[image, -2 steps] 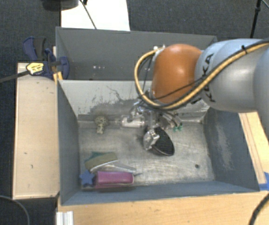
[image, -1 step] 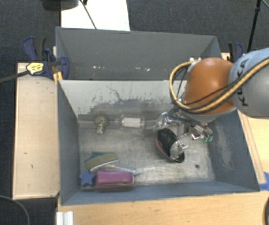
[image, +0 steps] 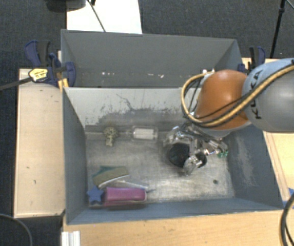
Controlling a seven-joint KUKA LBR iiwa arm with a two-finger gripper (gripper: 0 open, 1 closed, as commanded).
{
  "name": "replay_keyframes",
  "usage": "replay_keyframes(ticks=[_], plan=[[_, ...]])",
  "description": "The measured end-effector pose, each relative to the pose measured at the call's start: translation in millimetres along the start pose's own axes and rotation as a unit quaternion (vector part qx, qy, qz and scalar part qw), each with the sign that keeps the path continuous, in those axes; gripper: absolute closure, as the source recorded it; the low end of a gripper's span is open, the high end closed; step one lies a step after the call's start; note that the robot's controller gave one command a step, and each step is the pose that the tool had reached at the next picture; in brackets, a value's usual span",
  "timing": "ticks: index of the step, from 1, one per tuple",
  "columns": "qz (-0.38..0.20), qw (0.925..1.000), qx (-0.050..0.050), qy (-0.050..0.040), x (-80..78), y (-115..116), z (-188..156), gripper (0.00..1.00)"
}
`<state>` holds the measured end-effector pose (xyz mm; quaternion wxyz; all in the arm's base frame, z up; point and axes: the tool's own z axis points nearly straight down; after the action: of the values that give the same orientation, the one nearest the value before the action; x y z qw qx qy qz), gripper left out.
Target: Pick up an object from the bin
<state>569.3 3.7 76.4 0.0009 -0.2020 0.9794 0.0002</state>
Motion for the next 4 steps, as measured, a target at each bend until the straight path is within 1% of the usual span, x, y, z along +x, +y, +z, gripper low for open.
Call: replay_keyframes(ticks=[1, 2, 3, 4], plan=[[-0.195, 0.9809, 0.002, -0.0023, 12.3, -6, -99, 0.0], [-0.183, 0.9832, 0.0, -0.0038, -12.8, 12, 6, 0.0], [-0.153, 0.9883, 0.002, -0.0049, 59.5, 6, 3, 0.0], [-0.096, 0.9954, 0.002, -0.0037, -10.5, -15, -56, 0.0]])
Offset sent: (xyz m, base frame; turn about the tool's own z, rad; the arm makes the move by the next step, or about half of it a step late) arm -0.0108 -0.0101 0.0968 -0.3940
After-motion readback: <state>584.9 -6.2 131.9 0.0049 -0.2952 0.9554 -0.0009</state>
